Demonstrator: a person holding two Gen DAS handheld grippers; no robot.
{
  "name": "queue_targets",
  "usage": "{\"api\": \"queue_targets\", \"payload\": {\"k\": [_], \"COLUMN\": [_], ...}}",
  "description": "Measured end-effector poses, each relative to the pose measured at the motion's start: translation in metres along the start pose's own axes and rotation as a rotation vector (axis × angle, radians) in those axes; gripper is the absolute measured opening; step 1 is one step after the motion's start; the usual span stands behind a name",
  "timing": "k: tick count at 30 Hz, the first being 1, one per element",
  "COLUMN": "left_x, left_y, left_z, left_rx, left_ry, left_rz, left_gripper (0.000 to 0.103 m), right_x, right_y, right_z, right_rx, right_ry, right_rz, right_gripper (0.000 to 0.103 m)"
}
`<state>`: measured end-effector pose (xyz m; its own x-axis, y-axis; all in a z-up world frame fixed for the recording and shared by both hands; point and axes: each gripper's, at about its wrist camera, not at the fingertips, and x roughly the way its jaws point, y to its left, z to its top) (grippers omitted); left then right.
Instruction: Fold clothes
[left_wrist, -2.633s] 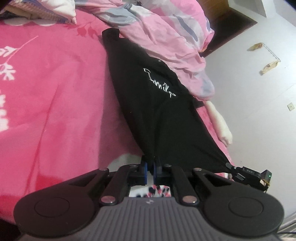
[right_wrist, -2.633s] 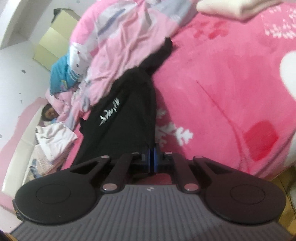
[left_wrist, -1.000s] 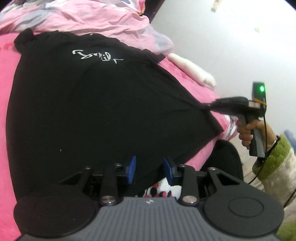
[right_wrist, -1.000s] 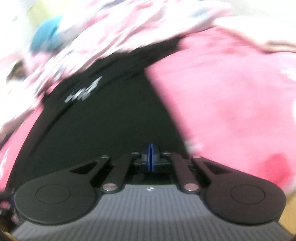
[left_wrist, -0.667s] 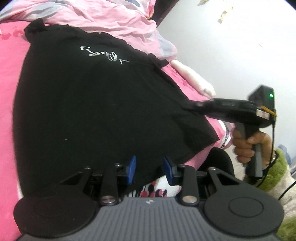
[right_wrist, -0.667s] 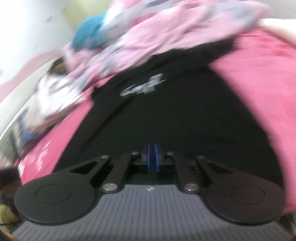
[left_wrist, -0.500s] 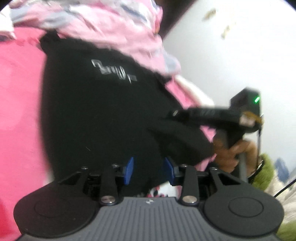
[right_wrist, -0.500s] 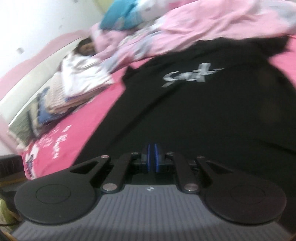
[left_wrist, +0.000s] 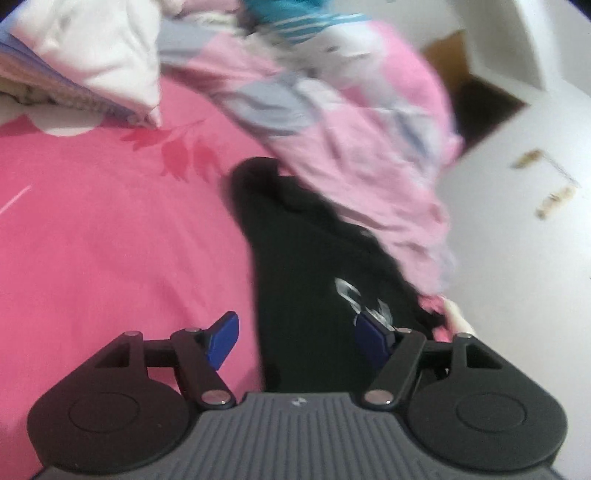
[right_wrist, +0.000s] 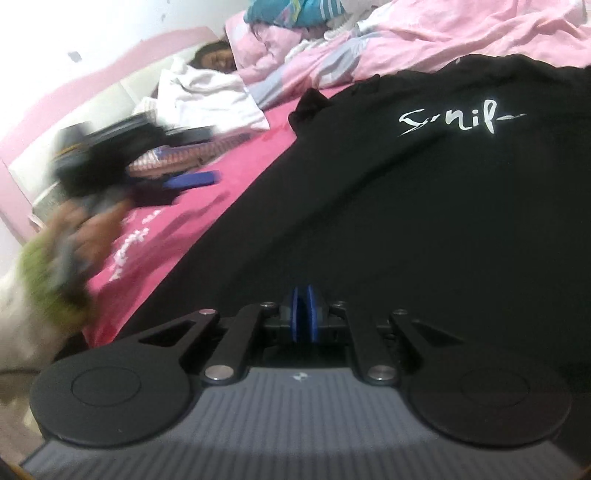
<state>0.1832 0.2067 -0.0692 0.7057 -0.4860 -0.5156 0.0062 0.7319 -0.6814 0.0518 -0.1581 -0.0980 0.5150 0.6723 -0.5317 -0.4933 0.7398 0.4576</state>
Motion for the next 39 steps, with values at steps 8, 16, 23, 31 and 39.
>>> {"api": "queue_targets", "payload": {"k": [8,16,23,31,39], "left_x": [0.073,0.066,0.068,-0.004,-0.066], "left_y": [-0.003,0.001,0.012,-0.011,-0.042], "left_z": [0.029,0.032,0.029,0.009,-0.086], "left_rx": [0.068,0.124,0.136,0.141,0.152], "left_ry": [0.025,-0.077,-0.086,-0.048,0.208], "left_rz": [0.131,0.21,0.214,0.25,0.104], "left_gripper": [0.027,0.002,0.008,0.044,0.041], "right_x": [-0.002,-0.005,-0.008,-0.006,-0.015], "right_y": [-0.018,-0.018,-0.023,-0.021,0.024], "right_z": [-0.012,-0.013,-0.014,-0.012,0.014], "right_rx": [0.087,0.07,0.094,0.08,-0.052], "right_ry": [-0.065,-0.069,-0.074,-0.073,-0.069], "right_rz": [0.073,0.074,0.088,0.076,0.083], "right_gripper": [0.005,0.005,0.005,0.005,0.008]}}
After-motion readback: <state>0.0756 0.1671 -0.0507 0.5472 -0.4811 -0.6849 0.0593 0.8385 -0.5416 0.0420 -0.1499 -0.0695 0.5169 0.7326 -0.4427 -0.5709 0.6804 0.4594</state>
